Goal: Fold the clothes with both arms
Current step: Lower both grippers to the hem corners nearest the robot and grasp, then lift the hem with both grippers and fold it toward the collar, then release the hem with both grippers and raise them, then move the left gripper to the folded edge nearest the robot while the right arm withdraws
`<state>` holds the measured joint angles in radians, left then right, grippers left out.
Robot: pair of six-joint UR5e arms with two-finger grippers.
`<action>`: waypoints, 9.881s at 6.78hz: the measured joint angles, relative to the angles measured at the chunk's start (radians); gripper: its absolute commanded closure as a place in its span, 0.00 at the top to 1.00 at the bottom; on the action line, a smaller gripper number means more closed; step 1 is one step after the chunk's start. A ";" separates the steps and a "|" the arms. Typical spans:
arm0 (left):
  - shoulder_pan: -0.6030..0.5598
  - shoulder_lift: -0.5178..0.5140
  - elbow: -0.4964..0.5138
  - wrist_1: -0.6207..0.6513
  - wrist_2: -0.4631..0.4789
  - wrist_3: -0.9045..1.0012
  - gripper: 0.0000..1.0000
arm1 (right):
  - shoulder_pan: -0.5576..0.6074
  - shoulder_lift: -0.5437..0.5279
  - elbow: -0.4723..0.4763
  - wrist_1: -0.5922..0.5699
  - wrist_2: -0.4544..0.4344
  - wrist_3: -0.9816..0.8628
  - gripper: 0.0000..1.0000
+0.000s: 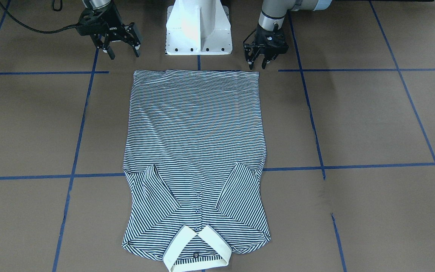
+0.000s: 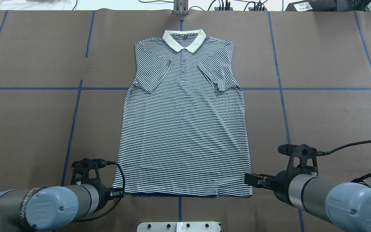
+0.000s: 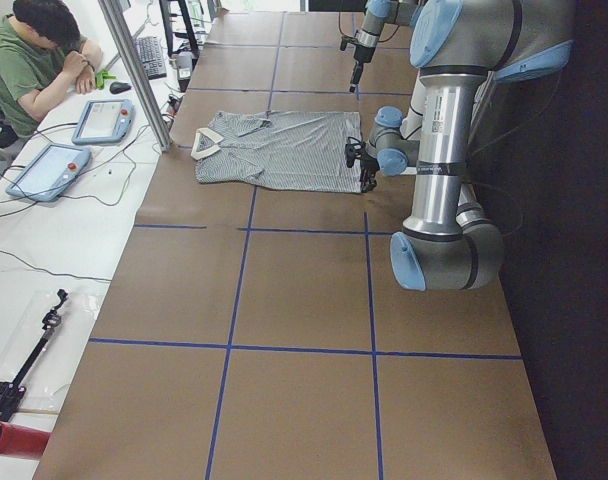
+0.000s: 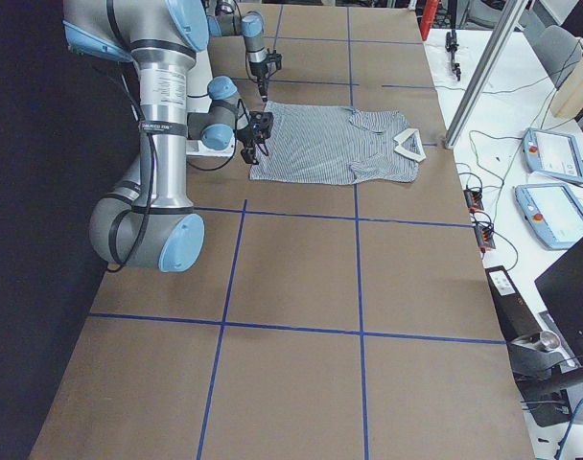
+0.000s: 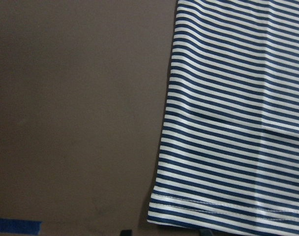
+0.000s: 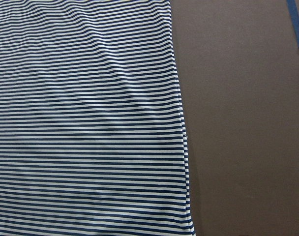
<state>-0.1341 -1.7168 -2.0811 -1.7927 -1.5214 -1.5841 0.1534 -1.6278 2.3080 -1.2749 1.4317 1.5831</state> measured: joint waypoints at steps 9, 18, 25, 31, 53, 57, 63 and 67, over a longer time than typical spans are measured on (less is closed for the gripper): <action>-0.012 -0.033 0.059 -0.010 -0.002 -0.001 0.34 | 0.000 -0.001 -0.004 0.002 -0.010 0.000 0.95; -0.017 -0.038 0.036 -0.004 -0.002 0.002 0.00 | -0.100 0.029 -0.108 -0.006 -0.157 0.211 0.54; -0.024 -0.056 0.035 -0.002 -0.003 0.001 0.00 | -0.201 0.094 -0.239 -0.011 -0.281 0.289 0.34; -0.024 -0.056 0.037 -0.002 -0.003 0.001 0.00 | -0.185 0.100 -0.233 -0.012 -0.283 0.282 0.00; -0.657 -0.602 0.715 -0.056 -0.210 0.600 0.00 | 0.631 0.761 -0.994 0.054 0.261 -0.232 0.18; -0.649 -0.569 0.705 -0.095 -0.213 0.640 1.00 | 0.621 0.769 -1.029 0.083 0.257 -0.271 1.00; -0.474 -0.163 0.320 -0.350 -0.237 0.409 0.49 | 0.775 0.695 -0.966 0.087 0.510 -0.695 1.00; -0.376 -0.169 0.387 -0.417 -0.176 0.226 0.44 | 0.782 0.665 -0.931 0.088 0.515 -0.702 1.00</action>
<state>-0.5103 -1.8858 -1.6942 -2.2098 -1.6978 -1.3584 0.9354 -0.9628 1.3768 -1.1873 1.9466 0.8812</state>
